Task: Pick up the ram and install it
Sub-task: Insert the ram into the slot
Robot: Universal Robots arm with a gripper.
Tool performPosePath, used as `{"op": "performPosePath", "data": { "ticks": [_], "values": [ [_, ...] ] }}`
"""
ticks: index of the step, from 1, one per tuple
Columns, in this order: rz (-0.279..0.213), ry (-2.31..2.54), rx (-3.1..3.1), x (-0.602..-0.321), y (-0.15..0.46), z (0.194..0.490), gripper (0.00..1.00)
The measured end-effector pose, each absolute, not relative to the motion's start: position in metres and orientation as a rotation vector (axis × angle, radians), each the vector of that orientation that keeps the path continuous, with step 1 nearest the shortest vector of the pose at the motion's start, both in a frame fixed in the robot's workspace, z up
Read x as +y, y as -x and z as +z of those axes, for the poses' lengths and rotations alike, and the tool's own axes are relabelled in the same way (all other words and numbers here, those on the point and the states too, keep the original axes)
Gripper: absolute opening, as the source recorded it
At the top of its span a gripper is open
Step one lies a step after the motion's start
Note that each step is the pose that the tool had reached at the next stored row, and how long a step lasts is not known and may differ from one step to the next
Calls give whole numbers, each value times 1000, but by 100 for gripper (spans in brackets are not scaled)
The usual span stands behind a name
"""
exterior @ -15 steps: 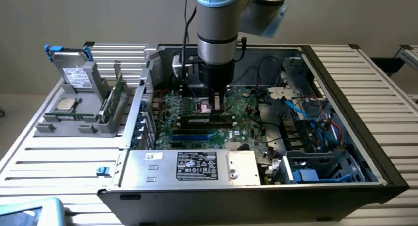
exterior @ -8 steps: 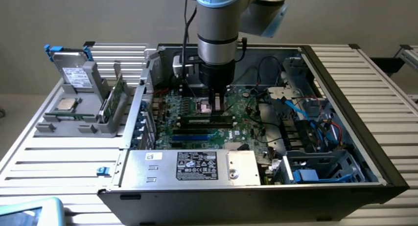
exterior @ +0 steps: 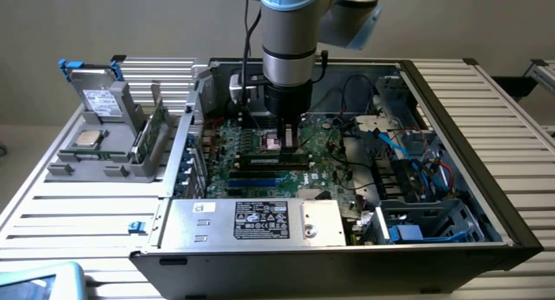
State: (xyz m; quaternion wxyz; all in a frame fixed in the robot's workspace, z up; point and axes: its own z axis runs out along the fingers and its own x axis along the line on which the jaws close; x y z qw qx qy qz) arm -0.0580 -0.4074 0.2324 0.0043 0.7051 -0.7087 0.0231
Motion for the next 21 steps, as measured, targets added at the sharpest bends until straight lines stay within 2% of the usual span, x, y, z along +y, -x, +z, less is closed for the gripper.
{"op": "performPosePath", "data": {
  "ticks": [21],
  "values": [
    [80, -2212, -2224, -407, 59, 231, 13]
  ]
}}
